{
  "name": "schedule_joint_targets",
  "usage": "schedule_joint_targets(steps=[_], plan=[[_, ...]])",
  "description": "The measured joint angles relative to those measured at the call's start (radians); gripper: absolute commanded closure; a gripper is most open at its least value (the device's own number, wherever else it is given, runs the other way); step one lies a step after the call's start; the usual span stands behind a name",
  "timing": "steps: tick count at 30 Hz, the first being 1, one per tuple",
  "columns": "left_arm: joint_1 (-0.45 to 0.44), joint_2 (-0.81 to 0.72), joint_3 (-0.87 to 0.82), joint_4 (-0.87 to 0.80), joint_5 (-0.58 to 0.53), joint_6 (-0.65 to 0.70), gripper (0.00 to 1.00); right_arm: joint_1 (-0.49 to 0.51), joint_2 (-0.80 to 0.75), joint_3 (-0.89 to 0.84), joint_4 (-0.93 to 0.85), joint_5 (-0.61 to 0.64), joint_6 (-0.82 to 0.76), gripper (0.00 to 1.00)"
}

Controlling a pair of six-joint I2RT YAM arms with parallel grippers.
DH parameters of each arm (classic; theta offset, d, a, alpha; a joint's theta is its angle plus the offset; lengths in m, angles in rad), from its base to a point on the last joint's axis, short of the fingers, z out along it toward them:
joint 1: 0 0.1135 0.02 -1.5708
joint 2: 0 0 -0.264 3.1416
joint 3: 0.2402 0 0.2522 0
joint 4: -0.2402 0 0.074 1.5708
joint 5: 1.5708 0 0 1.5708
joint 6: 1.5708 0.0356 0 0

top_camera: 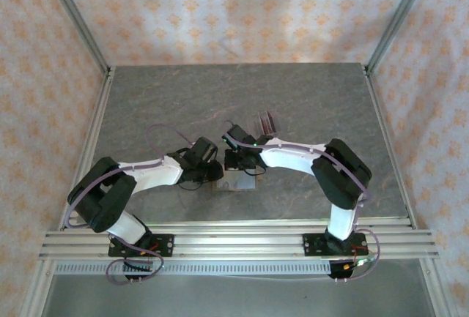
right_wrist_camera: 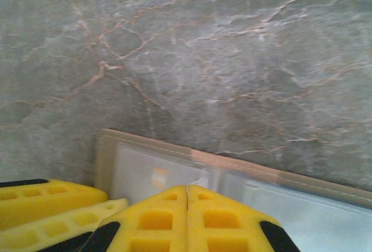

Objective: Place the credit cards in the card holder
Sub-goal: Flip over the card slot in the card holder.

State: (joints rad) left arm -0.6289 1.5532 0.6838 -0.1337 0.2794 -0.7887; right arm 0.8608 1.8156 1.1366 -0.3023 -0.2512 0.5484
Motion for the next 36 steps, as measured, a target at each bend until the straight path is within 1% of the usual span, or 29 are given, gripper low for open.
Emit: schedule_joint_targets(steps=[8, 10, 12, 19, 27, 31, 36], plan=[[0.0, 0.001, 0.0, 0.002, 0.0, -0.007, 0.74, -0.019, 0.0, -0.061, 0.119, -0.09, 0.084, 0.91], [0.0, 0.0, -0.001, 0.003, 0.0, -0.009, 0.73, -0.021, 0.0, -0.073, 0.149, -0.101, 0.105, 0.87], [0.0, -0.003, -0.005, 0.007, 0.0, -0.016, 0.73, -0.022, 0.0, -0.09, 0.186, -0.114, 0.129, 0.81], [0.0, -0.021, -0.016, 0.018, -0.003, -0.04, 0.71, -0.034, -0.001, -0.13, 0.245, -0.136, 0.179, 0.73], [0.0, -0.05, -0.048, 0.046, -0.026, -0.064, 0.68, -0.045, -0.001, -0.151, 0.289, -0.169, 0.215, 0.6], [0.001, -0.055, -0.052, 0.051, -0.029, -0.078, 0.67, -0.049, -0.008, -0.166, 0.311, -0.177, 0.23, 0.56], [0.001, -0.055, -0.053, 0.056, -0.027, -0.079, 0.67, -0.051, -0.014, -0.19, 0.357, -0.185, 0.262, 0.56]])
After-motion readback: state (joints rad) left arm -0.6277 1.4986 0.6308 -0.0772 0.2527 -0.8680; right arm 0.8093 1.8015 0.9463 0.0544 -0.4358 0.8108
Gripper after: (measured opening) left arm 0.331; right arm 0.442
